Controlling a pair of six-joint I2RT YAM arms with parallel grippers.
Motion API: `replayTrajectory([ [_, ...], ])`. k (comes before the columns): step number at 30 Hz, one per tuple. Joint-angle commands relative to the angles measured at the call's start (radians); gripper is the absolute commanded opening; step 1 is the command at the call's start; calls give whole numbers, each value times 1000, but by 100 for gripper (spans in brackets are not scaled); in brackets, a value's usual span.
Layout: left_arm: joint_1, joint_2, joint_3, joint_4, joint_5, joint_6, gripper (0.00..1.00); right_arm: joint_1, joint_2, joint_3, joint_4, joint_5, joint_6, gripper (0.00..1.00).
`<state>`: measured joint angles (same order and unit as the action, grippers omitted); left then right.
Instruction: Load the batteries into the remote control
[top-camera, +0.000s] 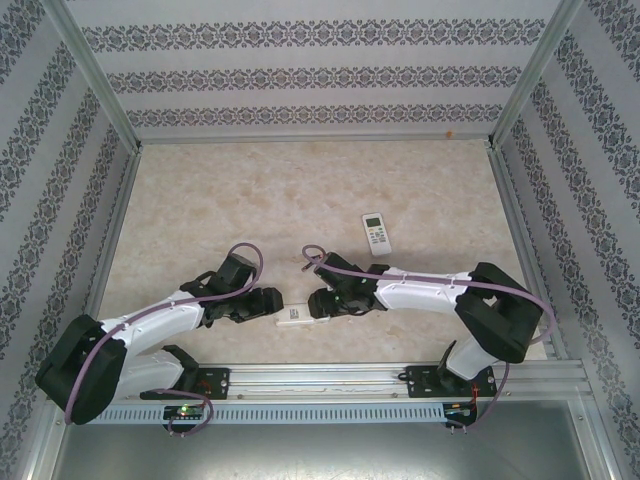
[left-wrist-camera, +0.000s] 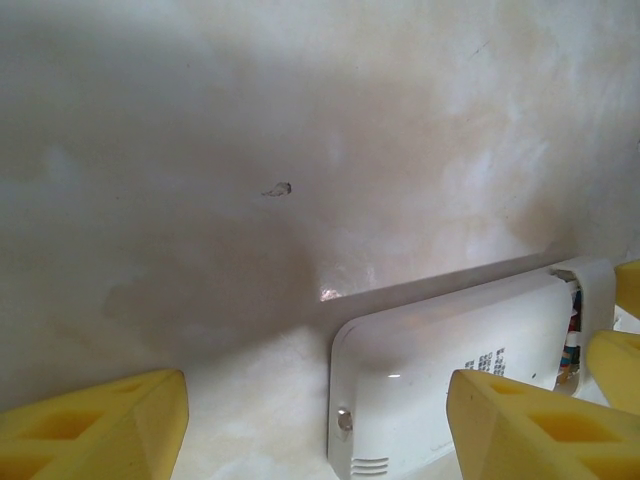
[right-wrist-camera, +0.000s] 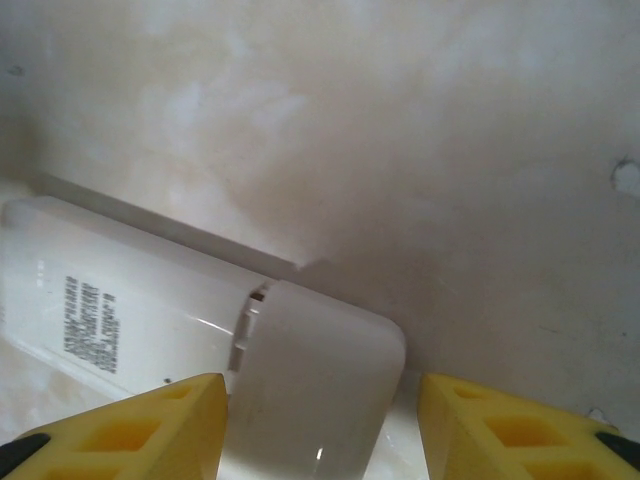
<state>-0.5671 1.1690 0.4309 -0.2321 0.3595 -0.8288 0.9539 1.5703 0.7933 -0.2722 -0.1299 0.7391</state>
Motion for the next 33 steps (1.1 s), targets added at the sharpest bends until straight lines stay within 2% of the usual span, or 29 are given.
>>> replayTrajectory([
  [1,-21,43,-13,118,149,-43,69,19,9,-8,-14,-2,21,53],
  [9,-50,52,-62,217,158,-135,64,32,-35,-28,-12,9,43,49],
  [17,-66,53,-69,234,140,-147,63,39,-91,-62,4,22,65,54],
  [26,-77,90,-66,250,138,-151,63,58,-36,-53,15,7,86,43],
  [33,-126,141,-77,339,128,-254,47,102,-36,-28,-103,44,186,38],
])
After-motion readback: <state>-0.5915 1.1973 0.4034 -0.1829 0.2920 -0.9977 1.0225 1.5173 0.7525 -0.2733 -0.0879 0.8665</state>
